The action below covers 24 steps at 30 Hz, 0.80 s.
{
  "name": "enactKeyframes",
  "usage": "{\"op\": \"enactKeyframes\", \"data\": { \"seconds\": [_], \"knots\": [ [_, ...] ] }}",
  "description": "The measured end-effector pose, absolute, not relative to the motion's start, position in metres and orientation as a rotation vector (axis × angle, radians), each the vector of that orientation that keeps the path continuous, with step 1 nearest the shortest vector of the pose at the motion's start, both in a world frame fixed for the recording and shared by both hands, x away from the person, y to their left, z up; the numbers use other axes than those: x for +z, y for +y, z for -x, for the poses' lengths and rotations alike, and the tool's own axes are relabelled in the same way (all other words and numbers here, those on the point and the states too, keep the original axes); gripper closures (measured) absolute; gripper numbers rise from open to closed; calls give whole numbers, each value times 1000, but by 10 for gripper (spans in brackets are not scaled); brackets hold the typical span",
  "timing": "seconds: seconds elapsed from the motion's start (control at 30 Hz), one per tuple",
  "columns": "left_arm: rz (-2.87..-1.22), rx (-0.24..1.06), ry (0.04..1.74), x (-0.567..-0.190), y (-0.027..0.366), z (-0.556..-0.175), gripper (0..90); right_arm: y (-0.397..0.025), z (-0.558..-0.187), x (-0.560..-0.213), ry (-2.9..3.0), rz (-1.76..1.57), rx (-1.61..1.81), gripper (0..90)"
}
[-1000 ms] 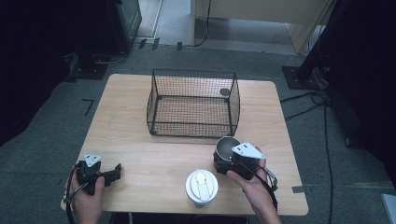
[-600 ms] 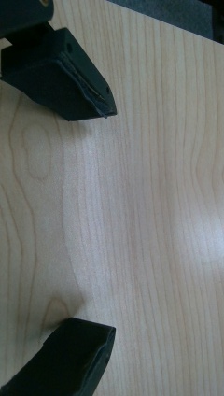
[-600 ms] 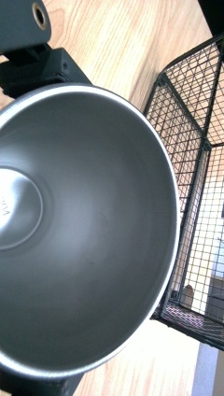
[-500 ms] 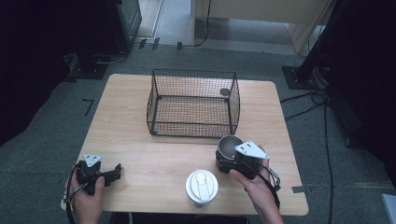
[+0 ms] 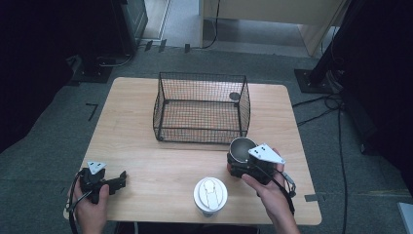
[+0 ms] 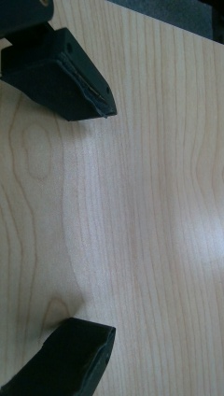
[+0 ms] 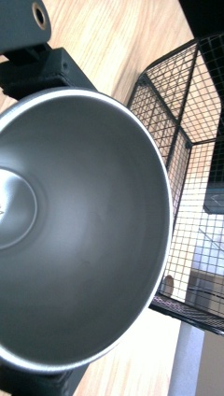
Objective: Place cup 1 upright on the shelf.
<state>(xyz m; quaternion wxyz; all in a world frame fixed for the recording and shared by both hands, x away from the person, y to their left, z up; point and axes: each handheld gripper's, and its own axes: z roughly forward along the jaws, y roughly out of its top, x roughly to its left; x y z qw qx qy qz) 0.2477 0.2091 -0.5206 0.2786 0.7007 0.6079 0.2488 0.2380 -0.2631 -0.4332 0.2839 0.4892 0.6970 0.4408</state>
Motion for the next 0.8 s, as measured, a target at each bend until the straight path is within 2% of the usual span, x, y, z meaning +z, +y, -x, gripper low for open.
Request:
{"op": "enactKeyframes", "data": {
  "seconds": [0.8],
  "knots": [
    [-1880,668,1631,-521,209,-248,0,-263,-244,-402,1788,-1230,1271,69]
  ]
}}
